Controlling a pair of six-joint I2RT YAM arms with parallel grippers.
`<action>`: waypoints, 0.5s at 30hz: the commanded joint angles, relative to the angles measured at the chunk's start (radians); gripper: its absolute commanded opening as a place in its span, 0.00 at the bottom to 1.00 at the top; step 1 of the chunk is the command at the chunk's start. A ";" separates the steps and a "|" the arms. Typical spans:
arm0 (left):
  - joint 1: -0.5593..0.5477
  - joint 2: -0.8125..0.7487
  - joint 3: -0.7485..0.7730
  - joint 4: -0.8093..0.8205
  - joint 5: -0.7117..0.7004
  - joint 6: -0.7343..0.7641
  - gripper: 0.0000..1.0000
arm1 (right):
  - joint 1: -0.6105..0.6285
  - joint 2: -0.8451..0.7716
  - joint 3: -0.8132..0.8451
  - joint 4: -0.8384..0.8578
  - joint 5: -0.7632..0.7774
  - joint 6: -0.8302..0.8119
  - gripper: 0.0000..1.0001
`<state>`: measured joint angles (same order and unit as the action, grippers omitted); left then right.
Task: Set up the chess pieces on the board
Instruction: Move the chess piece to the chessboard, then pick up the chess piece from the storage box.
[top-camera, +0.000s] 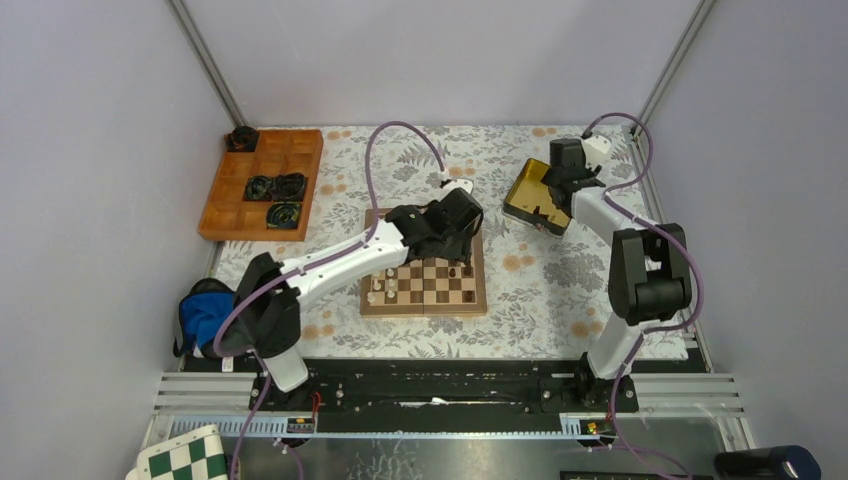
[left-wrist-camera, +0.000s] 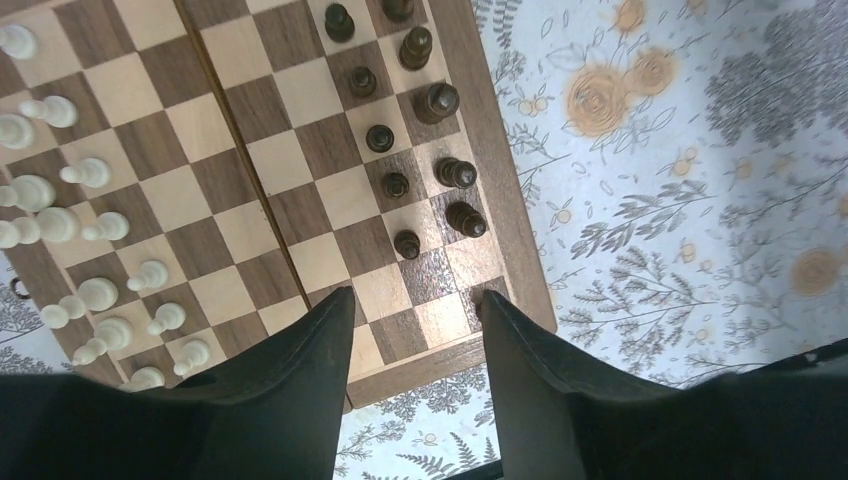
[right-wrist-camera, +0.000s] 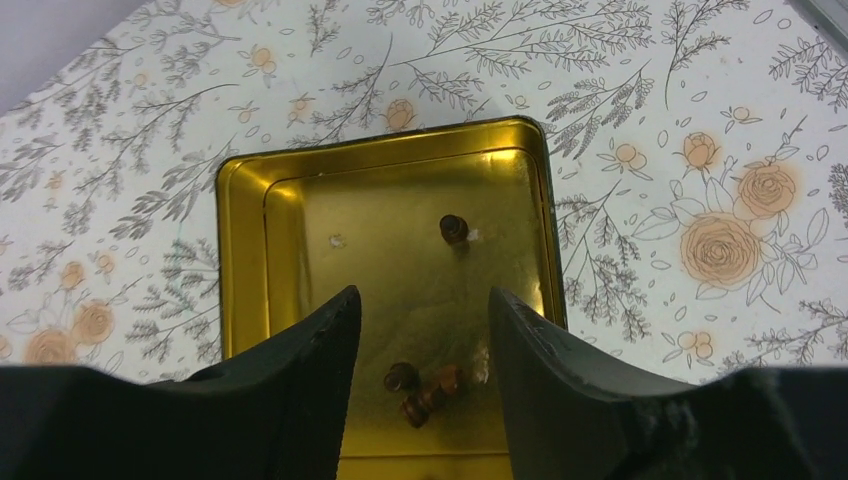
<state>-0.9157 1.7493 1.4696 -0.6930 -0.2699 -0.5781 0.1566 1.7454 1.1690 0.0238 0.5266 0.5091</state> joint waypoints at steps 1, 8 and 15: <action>-0.006 -0.059 0.026 -0.034 -0.066 -0.029 0.58 | -0.037 0.072 0.116 -0.083 -0.072 0.026 0.58; -0.004 -0.110 0.006 -0.043 -0.123 -0.042 0.63 | -0.074 0.193 0.252 -0.175 -0.126 0.027 0.59; -0.005 -0.167 -0.035 -0.042 -0.176 -0.071 0.66 | -0.090 0.258 0.304 -0.200 -0.134 0.025 0.58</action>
<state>-0.9157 1.6341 1.4586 -0.7170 -0.3744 -0.6174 0.0765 1.9816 1.4174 -0.1474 0.4068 0.5255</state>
